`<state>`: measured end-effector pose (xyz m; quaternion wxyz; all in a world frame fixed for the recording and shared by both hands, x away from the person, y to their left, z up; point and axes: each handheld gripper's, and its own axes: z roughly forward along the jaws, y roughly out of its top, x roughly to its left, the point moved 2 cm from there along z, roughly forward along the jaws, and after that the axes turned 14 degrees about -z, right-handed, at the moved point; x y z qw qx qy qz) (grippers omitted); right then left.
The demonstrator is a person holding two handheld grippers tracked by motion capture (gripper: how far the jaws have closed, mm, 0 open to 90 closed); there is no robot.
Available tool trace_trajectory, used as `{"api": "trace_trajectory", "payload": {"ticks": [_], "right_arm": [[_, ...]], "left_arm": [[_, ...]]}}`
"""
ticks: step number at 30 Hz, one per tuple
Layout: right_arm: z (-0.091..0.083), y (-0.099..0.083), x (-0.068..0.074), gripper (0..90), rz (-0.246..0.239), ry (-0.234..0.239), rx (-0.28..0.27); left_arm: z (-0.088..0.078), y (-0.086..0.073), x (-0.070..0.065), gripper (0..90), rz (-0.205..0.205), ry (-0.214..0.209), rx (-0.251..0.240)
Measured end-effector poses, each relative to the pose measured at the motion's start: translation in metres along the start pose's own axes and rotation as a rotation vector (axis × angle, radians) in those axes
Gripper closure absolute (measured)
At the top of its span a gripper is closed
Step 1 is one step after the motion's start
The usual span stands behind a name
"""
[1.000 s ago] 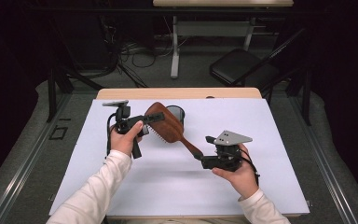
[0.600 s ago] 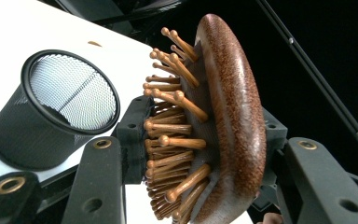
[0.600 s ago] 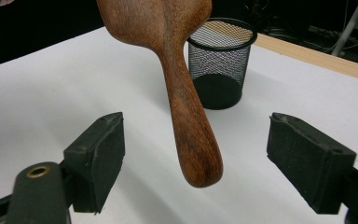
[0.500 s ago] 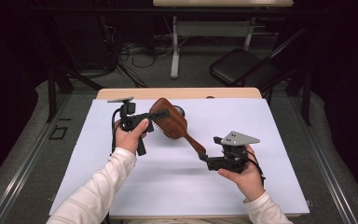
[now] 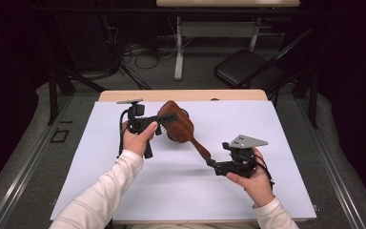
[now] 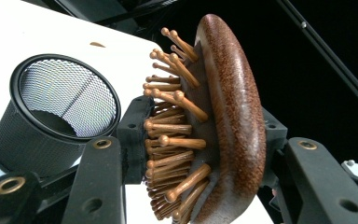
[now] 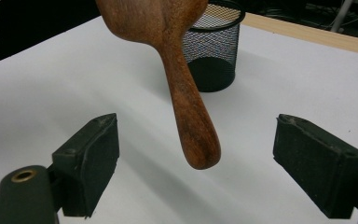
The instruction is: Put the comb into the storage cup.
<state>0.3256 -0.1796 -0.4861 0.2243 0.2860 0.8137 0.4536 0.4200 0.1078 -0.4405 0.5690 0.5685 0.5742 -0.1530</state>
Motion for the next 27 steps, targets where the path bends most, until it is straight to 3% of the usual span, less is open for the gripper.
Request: {"api": "trace_trajectory", "payload": {"ticks": [7, 10, 27], "right_arm": [[-0.001, -0.002, -0.005, 7.8, 0.031, 0.001, 0.0], [-0.002, -0.004, -0.006, 0.0, 0.031, 0.018, 0.004], [0.002, -0.01, -0.011, 0.0, 0.036, 0.021, 0.042]], "left_arm": [[0.001, 0.003, -0.005, 51.2, 0.023, 0.023, -0.007], [0.002, 0.004, -0.008, 51.2, 0.032, 0.028, -0.004], [0.011, 0.005, -0.02, 51.2, 0.062, 0.062, 0.023]]}}
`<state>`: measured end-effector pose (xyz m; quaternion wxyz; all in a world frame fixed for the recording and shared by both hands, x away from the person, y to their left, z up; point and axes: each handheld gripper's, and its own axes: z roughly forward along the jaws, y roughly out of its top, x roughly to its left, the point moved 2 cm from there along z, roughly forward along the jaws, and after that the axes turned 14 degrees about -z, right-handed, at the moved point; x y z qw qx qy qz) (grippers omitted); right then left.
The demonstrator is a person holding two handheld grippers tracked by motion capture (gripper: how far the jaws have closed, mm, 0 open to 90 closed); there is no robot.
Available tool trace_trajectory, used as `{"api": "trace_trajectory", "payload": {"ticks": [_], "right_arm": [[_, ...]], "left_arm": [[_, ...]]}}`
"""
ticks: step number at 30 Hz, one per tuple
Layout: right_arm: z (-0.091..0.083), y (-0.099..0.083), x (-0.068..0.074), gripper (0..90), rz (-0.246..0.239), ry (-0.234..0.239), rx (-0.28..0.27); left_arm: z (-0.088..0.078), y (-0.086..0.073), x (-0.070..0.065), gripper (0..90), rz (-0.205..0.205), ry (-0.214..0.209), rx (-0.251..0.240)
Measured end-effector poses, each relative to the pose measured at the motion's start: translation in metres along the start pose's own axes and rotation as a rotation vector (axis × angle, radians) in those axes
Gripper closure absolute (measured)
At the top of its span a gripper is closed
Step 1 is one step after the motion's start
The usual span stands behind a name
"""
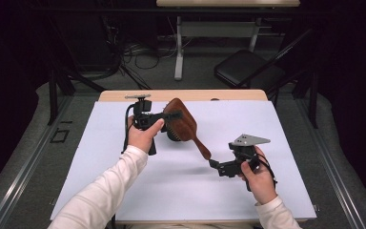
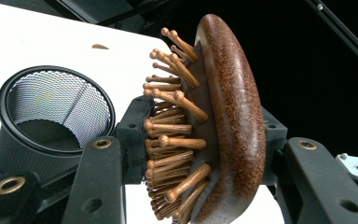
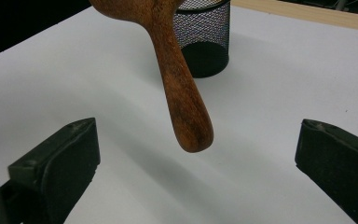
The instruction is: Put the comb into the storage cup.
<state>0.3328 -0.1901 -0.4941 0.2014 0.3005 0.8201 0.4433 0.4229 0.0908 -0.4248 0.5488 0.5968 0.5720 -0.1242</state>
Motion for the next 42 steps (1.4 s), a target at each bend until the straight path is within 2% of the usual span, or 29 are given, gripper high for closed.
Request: {"api": "trace_trajectory", "payload": {"ticks": [9, 13, 23, 35, 42], "right_arm": [[0.003, -0.001, -0.002, 0.0, 0.006, 0.008, 0.003], [0.003, -0.001, -0.004, 0.0, 0.008, 0.008, 0.0], [0.003, -0.001, -0.004, 0.0, 0.012, 0.008, -0.003], [0.002, -0.001, -0.005, 0.0, 0.013, 0.008, 0.003], [0.003, -0.001, -0.005, 0.0, 0.01, 0.004, 0.004]], "left_arm": [[-0.004, 0.008, -0.007, 51.2, 0.015, 0.029, 0.0], [-0.007, 0.015, -0.009, 51.1, 0.003, 0.029, -0.009], [-0.014, 0.031, -0.013, 51.2, 0.007, 0.048, -0.05], [-0.024, 0.048, -0.01, 51.2, -0.017, 0.067, -0.097], [-0.034, 0.06, -0.011, 51.1, -0.026, 0.077, -0.143]]}}
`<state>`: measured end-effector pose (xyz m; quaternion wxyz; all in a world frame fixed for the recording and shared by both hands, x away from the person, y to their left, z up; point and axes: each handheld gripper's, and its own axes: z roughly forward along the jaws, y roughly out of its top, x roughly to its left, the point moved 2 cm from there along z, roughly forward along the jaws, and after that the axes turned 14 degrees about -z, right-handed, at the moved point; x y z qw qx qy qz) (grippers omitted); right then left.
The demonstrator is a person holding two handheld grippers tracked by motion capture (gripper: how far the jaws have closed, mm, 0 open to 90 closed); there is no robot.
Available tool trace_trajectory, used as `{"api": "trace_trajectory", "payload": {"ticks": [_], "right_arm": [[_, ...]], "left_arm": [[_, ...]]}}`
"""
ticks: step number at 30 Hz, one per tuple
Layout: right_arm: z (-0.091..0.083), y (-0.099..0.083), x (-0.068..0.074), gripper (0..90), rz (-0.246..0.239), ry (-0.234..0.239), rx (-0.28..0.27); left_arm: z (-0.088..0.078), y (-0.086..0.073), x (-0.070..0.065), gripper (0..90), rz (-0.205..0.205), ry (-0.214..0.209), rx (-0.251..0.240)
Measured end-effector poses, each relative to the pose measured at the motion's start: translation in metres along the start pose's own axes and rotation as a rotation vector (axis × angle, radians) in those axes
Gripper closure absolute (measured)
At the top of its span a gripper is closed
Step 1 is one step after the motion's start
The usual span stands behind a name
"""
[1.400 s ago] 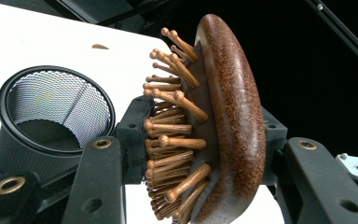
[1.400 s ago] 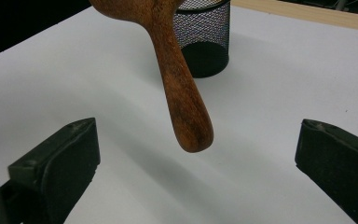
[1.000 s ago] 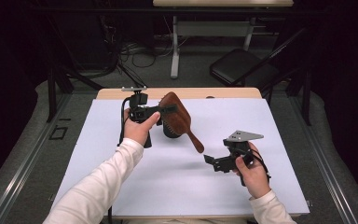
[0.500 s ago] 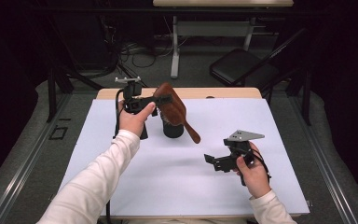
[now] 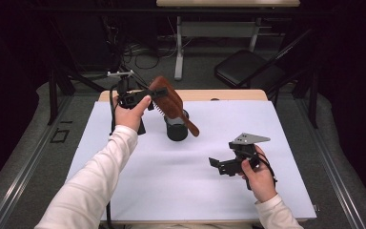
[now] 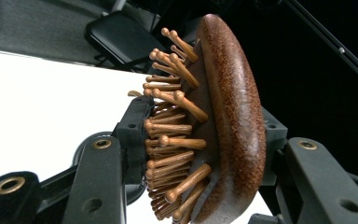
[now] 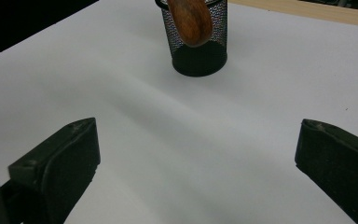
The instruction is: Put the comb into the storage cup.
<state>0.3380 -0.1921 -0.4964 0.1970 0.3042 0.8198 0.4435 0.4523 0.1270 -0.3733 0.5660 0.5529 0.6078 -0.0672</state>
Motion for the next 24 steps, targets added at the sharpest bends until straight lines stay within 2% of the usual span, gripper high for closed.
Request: {"api": "trace_trajectory", "payload": {"ticks": [11, 24], "right_arm": [[0.001, -0.001, 0.0, 0.0, 0.001, 0.001, 0.008], [0.003, -0.002, 0.002, 0.0, -0.004, 0.002, 0.015]], "left_arm": [[-0.011, 0.018, 0.006, 51.1, -0.02, 0.032, -0.057], [-0.021, 0.03, 0.018, 51.0, -0.055, 0.061, -0.124]]}}
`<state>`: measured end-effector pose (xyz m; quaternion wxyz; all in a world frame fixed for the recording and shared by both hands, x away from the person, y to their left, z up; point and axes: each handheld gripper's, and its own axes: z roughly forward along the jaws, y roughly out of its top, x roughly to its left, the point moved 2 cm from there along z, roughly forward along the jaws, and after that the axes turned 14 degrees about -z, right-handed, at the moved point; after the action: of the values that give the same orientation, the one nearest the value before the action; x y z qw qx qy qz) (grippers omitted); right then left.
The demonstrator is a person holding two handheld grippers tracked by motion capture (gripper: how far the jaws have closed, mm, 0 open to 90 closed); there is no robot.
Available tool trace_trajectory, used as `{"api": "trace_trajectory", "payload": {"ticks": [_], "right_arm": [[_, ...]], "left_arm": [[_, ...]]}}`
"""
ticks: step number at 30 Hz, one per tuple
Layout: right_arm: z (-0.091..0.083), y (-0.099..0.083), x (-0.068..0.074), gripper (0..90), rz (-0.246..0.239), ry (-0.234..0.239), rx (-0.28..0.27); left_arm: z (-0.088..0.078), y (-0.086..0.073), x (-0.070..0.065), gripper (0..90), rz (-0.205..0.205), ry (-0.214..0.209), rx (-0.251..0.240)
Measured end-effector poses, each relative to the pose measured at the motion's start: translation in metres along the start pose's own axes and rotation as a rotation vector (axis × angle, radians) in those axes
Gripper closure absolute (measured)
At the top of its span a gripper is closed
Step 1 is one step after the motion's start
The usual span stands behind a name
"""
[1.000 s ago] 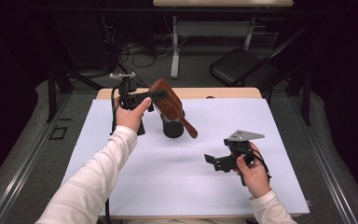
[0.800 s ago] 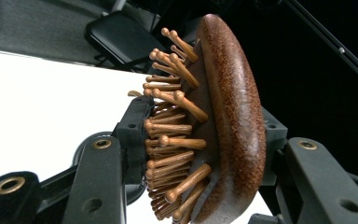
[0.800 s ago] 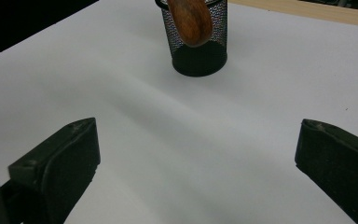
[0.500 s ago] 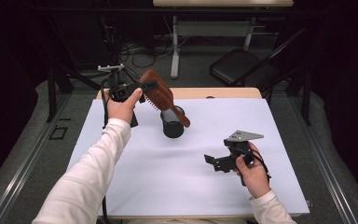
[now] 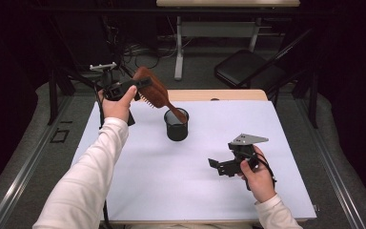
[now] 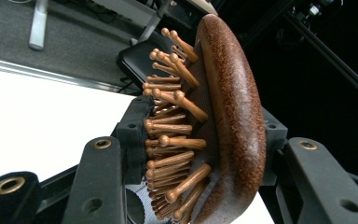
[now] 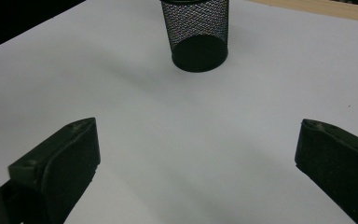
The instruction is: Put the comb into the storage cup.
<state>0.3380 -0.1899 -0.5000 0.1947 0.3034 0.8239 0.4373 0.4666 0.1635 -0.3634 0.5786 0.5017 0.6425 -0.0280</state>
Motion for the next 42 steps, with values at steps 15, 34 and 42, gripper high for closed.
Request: {"api": "trace_trajectory", "payload": {"ticks": [15, 34, 42], "right_arm": [[0.001, -0.001, 0.0, 0.0, -0.003, -0.003, 0.01], [0.001, -0.001, -0.001, 0.0, 0.002, -0.004, 0.007], [0.001, -0.002, -0.002, 0.0, 0.004, -0.007, 0.004]], "left_arm": [[-0.005, 0.008, 0.007, 50.9, 0.005, 0.02, -0.066], [0.001, 0.01, 0.012, 50.8, 0.015, 0.061, -0.098], [0.007, 0.009, 0.013, 50.8, 0.026, 0.081, -0.105]]}}
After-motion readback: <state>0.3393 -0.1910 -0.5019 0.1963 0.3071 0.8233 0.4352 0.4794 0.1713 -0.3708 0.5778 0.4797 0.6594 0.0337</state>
